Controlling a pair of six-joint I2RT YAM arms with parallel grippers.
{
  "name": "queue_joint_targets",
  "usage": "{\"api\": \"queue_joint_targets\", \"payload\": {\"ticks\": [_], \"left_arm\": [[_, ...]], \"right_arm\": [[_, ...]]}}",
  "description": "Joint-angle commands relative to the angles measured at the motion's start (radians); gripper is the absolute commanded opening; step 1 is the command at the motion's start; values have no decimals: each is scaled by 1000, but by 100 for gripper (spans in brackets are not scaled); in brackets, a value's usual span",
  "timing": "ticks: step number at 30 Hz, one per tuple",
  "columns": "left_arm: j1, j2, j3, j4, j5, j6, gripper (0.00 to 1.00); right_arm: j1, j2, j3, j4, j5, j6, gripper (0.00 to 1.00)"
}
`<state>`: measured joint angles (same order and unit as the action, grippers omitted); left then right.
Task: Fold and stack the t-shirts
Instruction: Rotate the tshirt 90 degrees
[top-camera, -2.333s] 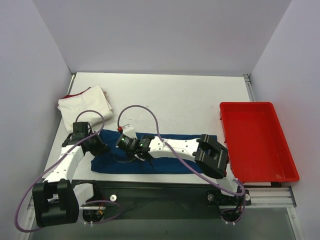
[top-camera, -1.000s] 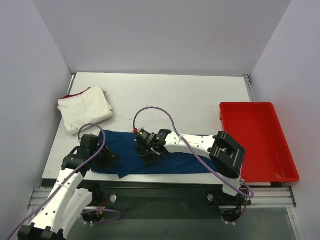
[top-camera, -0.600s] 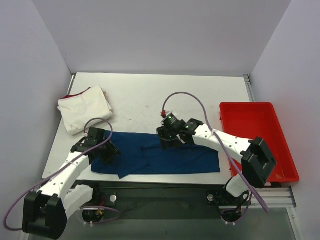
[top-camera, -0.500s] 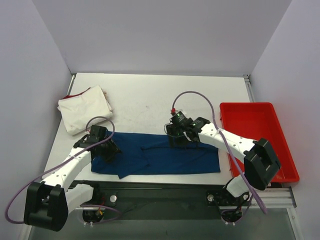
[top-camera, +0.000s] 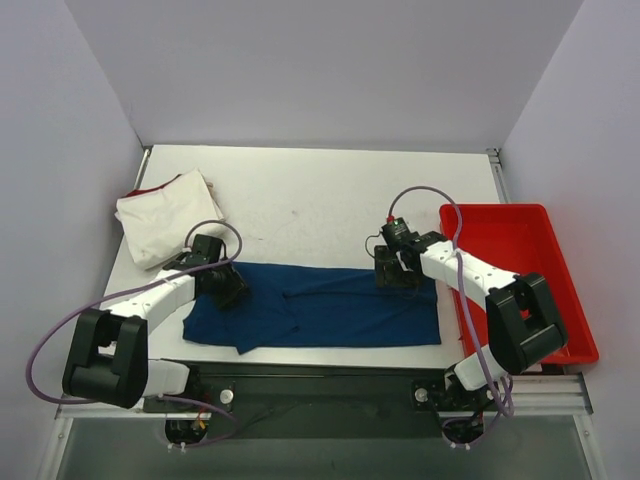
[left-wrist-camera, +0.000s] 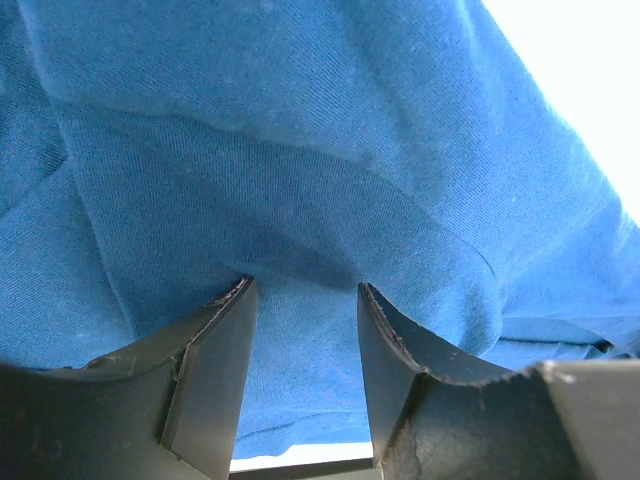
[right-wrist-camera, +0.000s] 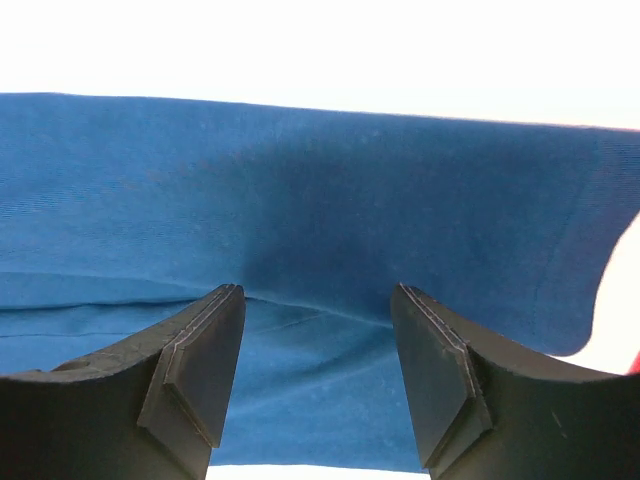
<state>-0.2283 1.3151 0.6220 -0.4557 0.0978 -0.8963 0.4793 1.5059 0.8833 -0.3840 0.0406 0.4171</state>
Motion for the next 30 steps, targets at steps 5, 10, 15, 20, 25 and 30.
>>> {"api": "queue_joint_targets", "payload": {"ticks": [5,10,15,20,25,30], "left_arm": [[-8,113,68,77,5,74,55],[-20,248,166,71,8,140,55],[-58,383,301,55,14,201,55],[-111,571,542,-7,34,252,55],[-120,761,789,-84,42,306,56],[-120,936,1127,-187,23,353,56]], "right_arm": [[-5,19,-55,-55,1,48,59],[-5,23,-64,-131,4,115,58],[-7,17,-49,-230,8,195,58],[-5,8,-23,-309,24,249,58],[-5,-9,-4,-351,30,291,58],[-2,-9,2,-360,-2,347,58]]}}
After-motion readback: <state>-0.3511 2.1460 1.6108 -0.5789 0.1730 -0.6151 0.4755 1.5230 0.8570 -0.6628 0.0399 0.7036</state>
